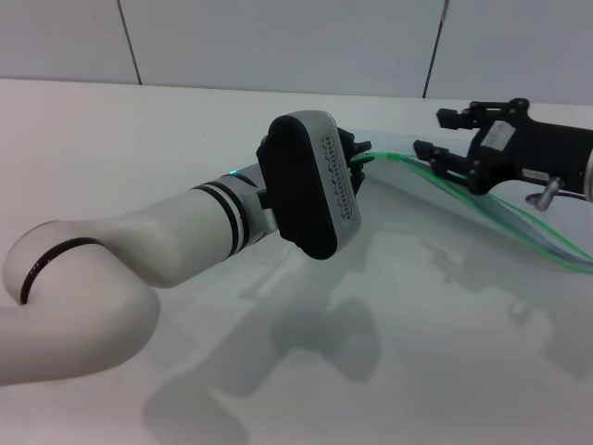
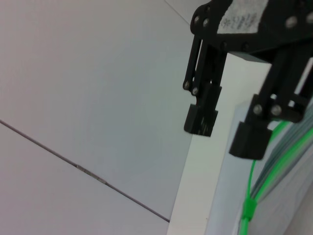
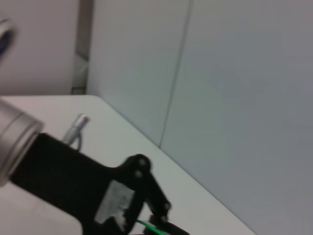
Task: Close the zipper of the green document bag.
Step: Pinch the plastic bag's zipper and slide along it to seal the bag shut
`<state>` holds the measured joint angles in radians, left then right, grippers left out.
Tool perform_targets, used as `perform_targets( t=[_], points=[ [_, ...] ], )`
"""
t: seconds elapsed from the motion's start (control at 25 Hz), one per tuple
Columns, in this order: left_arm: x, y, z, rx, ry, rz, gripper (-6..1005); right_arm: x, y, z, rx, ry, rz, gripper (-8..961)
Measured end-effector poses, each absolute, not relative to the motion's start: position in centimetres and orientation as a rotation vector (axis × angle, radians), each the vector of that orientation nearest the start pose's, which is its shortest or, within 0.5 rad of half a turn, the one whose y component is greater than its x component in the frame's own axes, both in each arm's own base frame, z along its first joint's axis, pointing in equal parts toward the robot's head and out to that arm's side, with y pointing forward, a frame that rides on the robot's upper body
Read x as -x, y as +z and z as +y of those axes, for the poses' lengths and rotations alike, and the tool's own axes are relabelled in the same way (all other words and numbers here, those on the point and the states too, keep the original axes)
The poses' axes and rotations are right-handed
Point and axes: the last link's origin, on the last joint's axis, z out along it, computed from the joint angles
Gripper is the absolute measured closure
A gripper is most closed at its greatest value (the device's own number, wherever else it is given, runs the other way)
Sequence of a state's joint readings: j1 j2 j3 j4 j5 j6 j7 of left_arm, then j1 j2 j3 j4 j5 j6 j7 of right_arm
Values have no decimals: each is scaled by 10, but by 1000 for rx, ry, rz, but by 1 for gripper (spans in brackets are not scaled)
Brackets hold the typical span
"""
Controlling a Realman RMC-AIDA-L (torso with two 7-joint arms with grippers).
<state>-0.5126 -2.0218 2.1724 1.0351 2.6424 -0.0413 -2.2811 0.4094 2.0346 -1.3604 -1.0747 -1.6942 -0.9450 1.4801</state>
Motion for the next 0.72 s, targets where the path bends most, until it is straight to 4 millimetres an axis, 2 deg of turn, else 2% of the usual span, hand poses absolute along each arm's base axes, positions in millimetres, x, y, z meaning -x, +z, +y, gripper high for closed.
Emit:
perform_targets(
  t=[0.32,0.72],
  points=[
    [147,-103,376,2222,-28,450,908,-179,-8,374,2541,299,-54,477],
    [145,-103,377,2224,-39,435,900,-170,-26,371,2528,226,-238,479]
  ],
)
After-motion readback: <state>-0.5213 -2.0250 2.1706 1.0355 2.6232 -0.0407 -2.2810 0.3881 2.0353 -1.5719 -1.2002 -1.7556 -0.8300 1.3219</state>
